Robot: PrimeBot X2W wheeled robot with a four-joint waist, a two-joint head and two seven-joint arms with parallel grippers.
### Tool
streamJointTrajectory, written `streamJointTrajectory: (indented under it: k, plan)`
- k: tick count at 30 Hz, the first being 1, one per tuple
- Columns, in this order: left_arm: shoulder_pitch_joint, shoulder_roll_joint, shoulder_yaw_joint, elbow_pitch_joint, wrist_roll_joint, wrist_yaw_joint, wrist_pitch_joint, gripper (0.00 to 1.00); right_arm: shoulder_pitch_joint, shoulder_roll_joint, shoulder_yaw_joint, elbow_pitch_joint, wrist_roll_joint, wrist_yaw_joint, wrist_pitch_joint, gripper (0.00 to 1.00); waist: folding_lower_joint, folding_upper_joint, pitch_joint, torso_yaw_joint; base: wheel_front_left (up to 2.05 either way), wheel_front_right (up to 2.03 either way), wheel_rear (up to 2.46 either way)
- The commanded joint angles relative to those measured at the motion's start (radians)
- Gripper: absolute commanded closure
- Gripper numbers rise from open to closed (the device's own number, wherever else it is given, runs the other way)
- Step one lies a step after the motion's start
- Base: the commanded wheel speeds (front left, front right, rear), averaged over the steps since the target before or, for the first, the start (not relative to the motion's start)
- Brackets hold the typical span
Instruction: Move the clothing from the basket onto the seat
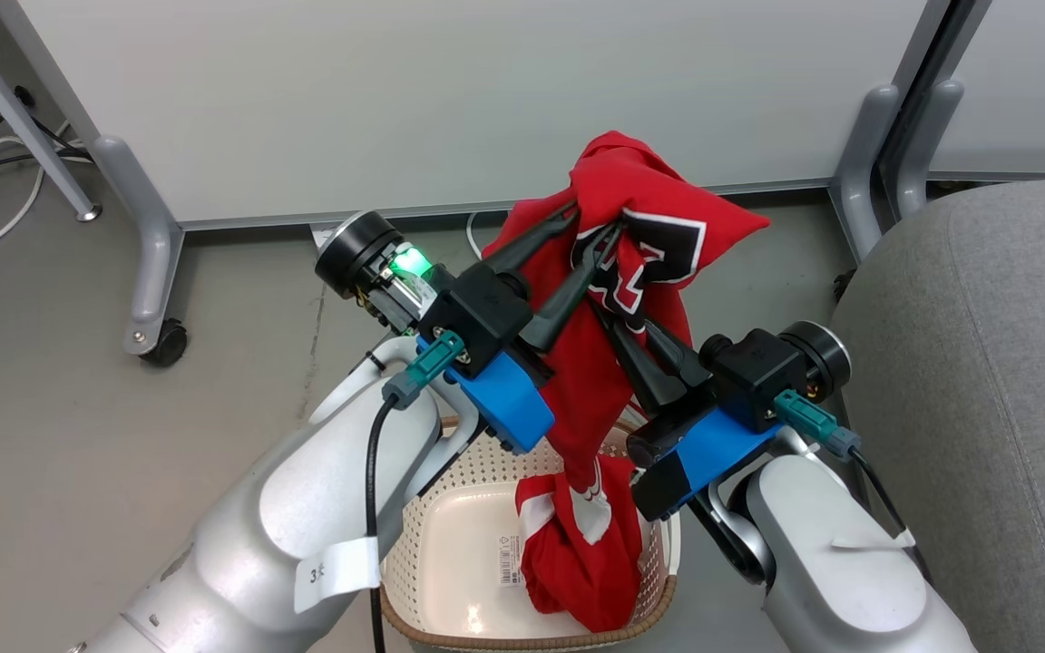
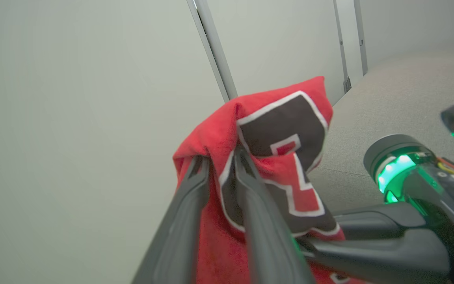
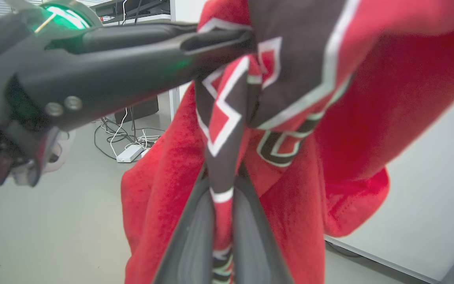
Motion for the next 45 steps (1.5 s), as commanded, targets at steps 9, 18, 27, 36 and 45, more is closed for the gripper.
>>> streamJointTrajectory:
  k: [9,18,27,36,45]
  plan:
    - [-0.003,-0.002,0.012,-0.002,0.007,0.005,-0.005,0.00,0.004,0.001,-0.004,-0.005,-0.005,0.000,-0.003,1.00,0.0000,0.0000,0.014,-0.006,0.00,0.00,0.00]
    - [0.002,0.004,0.014,0.000,0.005,0.007,-0.005,0.00,0.017,0.000,-0.017,-0.011,-0.003,0.000,-0.003,1.00,0.0000,0.0000,0.027,-0.031,0.00,0.00,0.00]
    - [0.004,0.011,0.007,-0.008,0.007,0.006,-0.004,0.00,0.024,0.000,-0.075,-0.033,-0.005,0.000,-0.003,1.00,0.0000,0.0000,0.065,-0.097,0.00,0.00,0.00]
    - [0.011,0.020,-0.021,-0.013,0.017,0.002,-0.004,0.00,0.043,0.000,-0.194,-0.089,-0.030,0.000,-0.003,1.00,0.0000,0.0000,0.108,-0.205,0.00,0.00,0.00]
    - [0.014,0.028,-0.055,-0.033,0.029,0.001,0.001,0.00,0.066,0.000,-0.320,-0.151,-0.056,0.000,-0.003,1.00,0.0000,0.0000,0.150,-0.299,0.00,0.00,0.00]
